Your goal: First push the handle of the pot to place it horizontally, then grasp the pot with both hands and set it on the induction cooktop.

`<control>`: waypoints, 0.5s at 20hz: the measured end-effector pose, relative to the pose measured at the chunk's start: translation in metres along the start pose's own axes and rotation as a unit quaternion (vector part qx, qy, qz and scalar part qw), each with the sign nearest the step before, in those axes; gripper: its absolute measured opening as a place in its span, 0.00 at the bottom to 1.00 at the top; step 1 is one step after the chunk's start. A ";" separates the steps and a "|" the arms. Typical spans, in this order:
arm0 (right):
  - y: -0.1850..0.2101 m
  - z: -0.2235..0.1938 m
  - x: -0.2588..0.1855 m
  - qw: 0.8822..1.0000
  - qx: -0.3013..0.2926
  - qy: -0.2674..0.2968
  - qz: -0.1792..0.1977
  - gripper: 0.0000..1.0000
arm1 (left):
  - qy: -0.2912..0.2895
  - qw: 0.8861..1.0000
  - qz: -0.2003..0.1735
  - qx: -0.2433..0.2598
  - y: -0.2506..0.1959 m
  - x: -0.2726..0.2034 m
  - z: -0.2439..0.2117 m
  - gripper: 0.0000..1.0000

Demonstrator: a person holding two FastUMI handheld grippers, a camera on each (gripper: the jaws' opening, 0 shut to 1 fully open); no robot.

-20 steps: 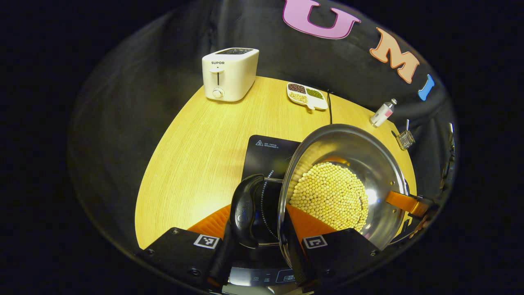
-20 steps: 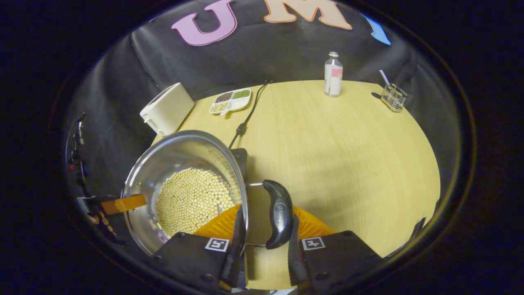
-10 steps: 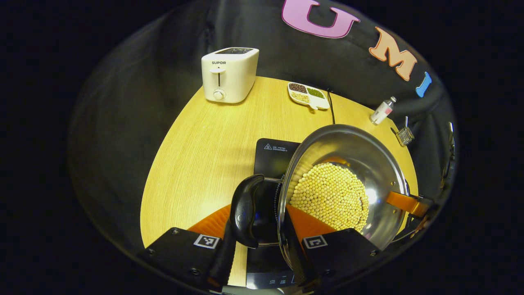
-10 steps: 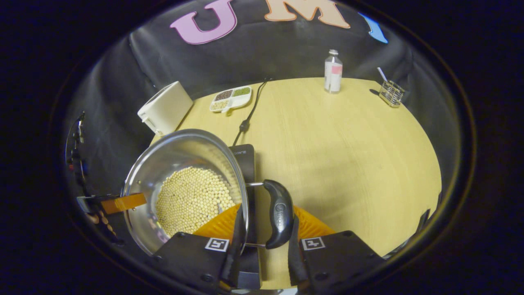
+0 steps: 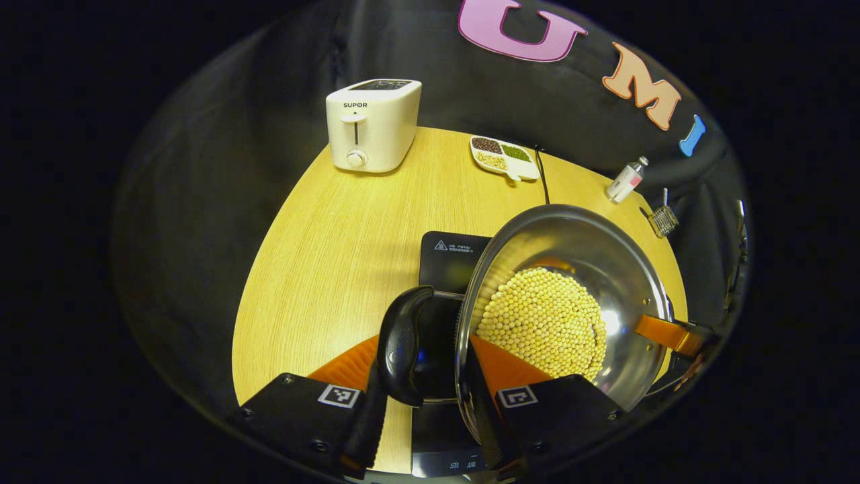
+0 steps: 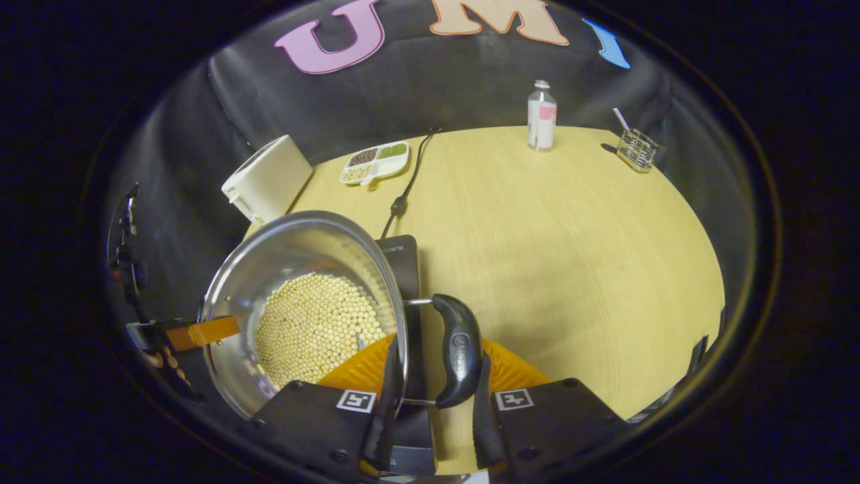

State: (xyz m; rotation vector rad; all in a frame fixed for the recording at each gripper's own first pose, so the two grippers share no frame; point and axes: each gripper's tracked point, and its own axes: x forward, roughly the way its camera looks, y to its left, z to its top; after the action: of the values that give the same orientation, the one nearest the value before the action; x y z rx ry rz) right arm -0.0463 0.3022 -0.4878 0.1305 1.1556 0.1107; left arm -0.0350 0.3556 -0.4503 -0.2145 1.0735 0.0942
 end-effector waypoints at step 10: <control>0.000 0.000 -0.001 1.000 0.006 0.001 0.006 0.44 | -0.001 1.000 0.008 0.001 0.001 -0.001 -0.002 0.64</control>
State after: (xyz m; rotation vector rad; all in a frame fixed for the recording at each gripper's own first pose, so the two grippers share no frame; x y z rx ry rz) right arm -0.0461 0.3018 -0.4871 0.1469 1.1583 0.1140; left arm -0.0374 0.3560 -0.4509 -0.2045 1.0727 0.1078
